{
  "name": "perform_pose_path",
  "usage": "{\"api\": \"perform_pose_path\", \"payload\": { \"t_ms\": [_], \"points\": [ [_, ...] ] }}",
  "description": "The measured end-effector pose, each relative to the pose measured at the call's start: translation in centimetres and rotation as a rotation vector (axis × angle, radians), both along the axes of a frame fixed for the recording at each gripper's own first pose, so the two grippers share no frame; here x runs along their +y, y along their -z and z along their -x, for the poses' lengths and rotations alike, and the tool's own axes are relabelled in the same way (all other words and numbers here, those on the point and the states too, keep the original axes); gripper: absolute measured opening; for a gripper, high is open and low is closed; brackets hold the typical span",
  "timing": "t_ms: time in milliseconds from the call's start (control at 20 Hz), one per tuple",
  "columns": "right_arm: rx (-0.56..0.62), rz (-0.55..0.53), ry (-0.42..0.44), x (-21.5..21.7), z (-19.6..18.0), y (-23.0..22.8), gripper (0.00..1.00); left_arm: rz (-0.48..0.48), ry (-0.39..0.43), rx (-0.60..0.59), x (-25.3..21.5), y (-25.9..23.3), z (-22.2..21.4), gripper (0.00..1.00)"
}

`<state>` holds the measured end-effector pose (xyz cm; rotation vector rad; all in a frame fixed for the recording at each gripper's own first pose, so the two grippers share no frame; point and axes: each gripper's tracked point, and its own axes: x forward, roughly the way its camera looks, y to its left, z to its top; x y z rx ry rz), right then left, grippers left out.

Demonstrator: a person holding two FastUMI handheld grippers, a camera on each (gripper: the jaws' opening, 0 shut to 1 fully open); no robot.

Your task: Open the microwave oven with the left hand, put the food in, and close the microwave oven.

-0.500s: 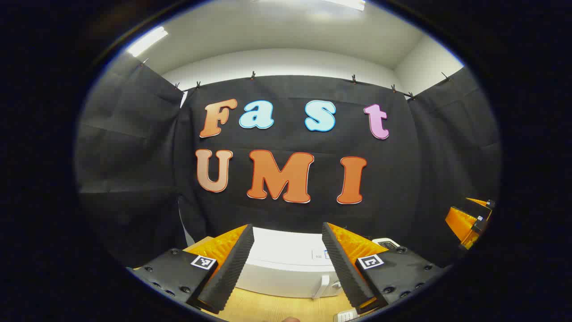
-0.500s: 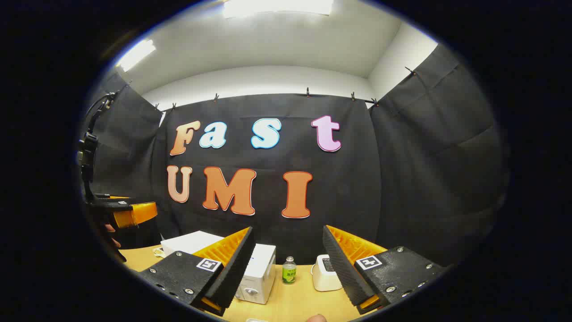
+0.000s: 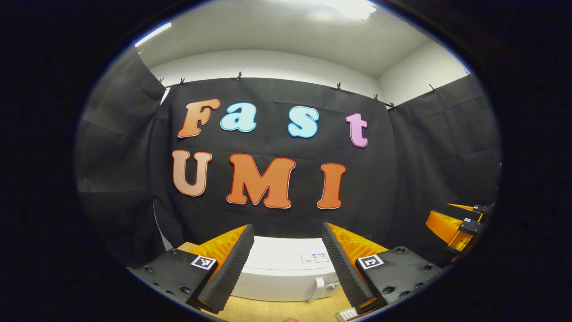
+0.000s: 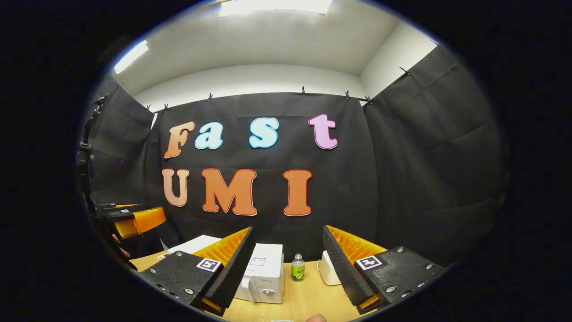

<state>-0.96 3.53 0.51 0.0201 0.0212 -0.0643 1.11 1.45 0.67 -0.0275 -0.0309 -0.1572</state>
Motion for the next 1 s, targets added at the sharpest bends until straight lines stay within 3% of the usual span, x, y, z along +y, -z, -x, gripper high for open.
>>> {"api": "perform_pose_path", "payload": {
  "t_ms": [150, 450, 1000],
  "points": [
    [-0.001, 0.015, 0.019, -0.2, -0.3, 0.0, 0.94, -0.012, 0.026, -0.014, -0.4, -0.1, -0.1, 0.99],
    [-0.019, 0.039, 0.065, -2.3, -0.8, -0.9, 0.94, -0.066, 0.002, -0.032, -0.7, 0.4, -0.6, 0.98],
    [0.035, 0.026, 0.140, -5.5, 0.7, 1.9, 0.94, -0.124, 0.050, 0.068, -5.4, 7.7, -1.7, 0.98]
  ]
}}
